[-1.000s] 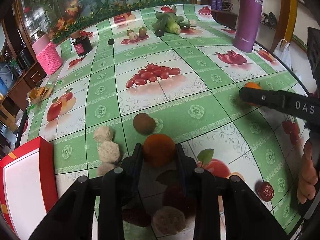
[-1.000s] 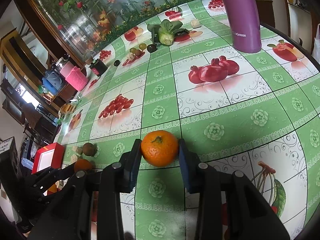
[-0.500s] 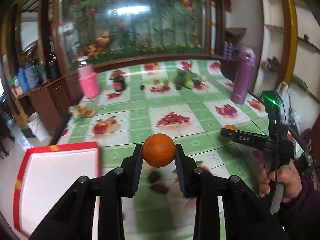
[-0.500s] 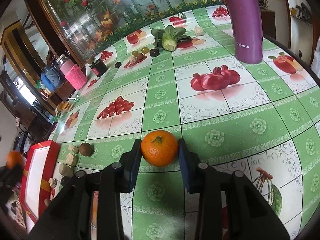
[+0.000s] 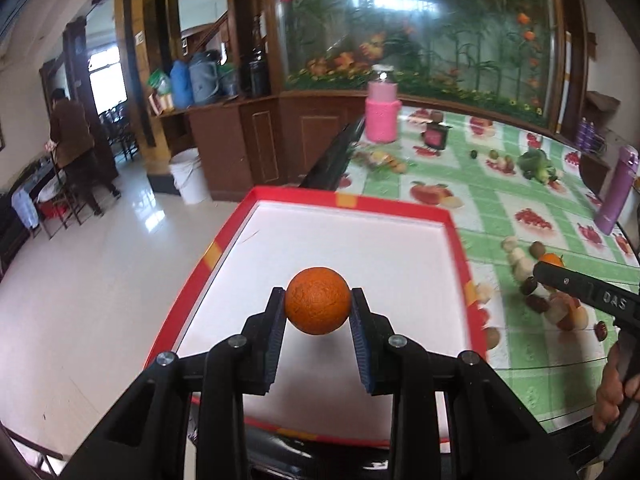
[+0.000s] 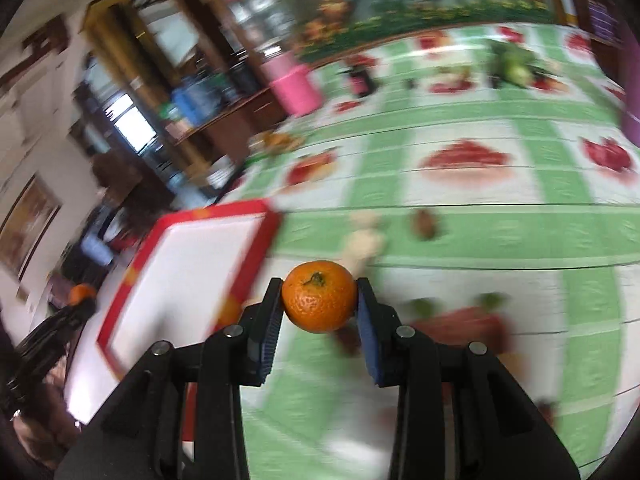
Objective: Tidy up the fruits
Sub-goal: 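Carry both oranges into the red-rimmed tray and open both tools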
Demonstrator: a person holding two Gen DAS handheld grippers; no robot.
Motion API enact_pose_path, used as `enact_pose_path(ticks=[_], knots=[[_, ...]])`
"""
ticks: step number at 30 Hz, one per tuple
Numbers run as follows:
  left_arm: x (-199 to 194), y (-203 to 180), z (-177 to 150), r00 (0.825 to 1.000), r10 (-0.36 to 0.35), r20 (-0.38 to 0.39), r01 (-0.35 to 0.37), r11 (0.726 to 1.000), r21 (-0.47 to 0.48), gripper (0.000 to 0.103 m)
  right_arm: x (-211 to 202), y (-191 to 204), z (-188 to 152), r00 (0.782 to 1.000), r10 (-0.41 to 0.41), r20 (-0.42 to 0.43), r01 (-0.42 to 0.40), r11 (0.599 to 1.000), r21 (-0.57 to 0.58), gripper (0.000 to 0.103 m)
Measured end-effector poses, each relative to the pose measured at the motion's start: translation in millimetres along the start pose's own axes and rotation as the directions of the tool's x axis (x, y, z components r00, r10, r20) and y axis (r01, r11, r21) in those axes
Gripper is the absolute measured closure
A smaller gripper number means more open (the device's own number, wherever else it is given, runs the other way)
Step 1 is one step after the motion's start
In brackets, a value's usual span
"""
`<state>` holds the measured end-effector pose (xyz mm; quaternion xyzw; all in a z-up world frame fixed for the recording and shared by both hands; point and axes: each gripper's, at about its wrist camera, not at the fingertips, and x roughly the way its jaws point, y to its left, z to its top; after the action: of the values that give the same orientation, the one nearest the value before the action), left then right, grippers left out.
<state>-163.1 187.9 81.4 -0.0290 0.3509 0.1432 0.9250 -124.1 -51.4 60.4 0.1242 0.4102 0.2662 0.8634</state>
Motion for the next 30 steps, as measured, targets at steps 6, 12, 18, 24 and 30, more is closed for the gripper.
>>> enact_pose_path(ticks=[6, 12, 18, 24, 30], knots=[[13.6, 22.5, -13.2, 0.998, 0.053, -0.036, -0.054, 0.998, -0.022, 0.072, 25.7, 93.4, -20.1, 0.989, 0.113, -0.096, -0.128, 0.978, -0.164, 0.065], [20.2, 33.2, -21.2, 0.993, 0.105, -0.045, -0.105, 0.994, 0.002, 0.072, 45.8, 120.0, -36.7, 0.985, 0.097, -0.146, -0.130, 0.963, -0.234, 0.065], [28.6, 41.5, -28.4, 0.990, 0.116, -0.080, -0.117, 0.993, -0.004, 0.072, 63.8, 126.1, -49.0, 0.977, 0.073, -0.198, -0.123, 0.960, -0.252, 0.065], [35.4, 43.1, -33.9, 0.984, 0.134, -0.116, -0.136, 0.991, -0.005, 0.070, 69.2, 126.3, -55.0, 0.977, 0.049, -0.208, -0.106, 0.957, -0.272, 0.065], [32.1, 45.5, -31.5, 0.979, 0.167, -0.119, -0.170, 0.985, -0.014, 0.044, 60.2, 120.2, -50.7, 0.976, 0.064, -0.210, -0.117, 0.962, -0.249, 0.050]])
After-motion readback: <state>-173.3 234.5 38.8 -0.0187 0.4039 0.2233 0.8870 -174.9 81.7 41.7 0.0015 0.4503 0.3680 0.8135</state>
